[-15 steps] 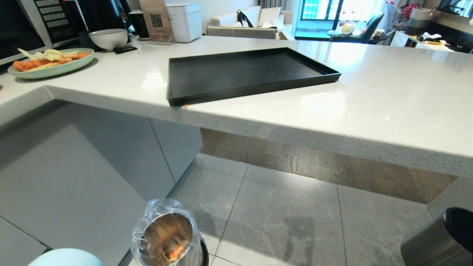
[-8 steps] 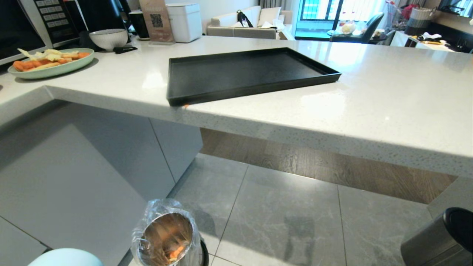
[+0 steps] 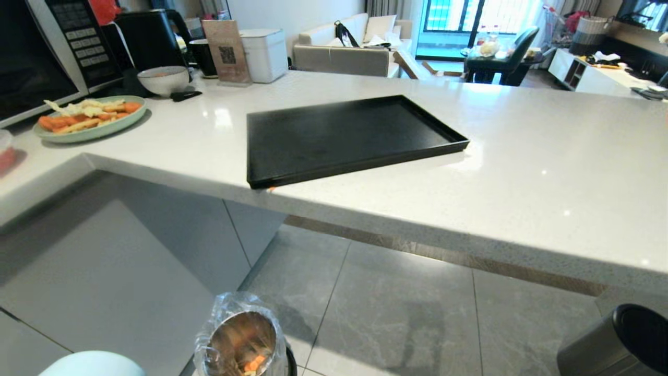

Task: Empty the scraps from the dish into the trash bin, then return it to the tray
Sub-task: Put the bowl back to the table

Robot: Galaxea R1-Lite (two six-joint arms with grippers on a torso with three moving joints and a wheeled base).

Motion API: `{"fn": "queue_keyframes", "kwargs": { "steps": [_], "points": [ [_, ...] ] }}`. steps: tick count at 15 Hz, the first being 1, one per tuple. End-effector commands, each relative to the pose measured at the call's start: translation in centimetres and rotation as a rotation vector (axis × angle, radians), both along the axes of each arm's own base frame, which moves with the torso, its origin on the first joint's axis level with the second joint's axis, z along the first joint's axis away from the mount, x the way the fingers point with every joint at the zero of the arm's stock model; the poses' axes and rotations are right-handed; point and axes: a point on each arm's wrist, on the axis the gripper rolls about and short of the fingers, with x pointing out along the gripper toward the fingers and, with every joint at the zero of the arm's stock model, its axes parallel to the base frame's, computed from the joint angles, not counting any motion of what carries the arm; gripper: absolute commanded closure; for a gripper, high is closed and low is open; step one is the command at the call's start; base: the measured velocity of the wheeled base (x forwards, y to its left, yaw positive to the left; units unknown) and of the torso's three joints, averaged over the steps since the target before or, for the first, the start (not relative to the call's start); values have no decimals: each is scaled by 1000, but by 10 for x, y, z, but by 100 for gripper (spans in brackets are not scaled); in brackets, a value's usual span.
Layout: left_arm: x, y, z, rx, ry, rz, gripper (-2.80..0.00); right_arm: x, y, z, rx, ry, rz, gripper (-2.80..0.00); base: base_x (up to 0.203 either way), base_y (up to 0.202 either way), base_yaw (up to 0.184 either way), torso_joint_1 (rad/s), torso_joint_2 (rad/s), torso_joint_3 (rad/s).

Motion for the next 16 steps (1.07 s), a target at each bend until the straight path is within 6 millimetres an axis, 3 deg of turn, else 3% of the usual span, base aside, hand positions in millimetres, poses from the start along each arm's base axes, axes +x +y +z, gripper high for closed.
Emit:
{"fn": "queue_keyframes", "kwargs": {
  "steps": [1,16],
  "points": [
    [0,0,0,0,1,0,0,0,0,0,0,-1,0,0,0,0,0,34,-437,-405],
    [0,0,0,0,1,0,0,0,0,0,0,-1,0,0,0,0,0,127,-496,-373]
  ]
}}
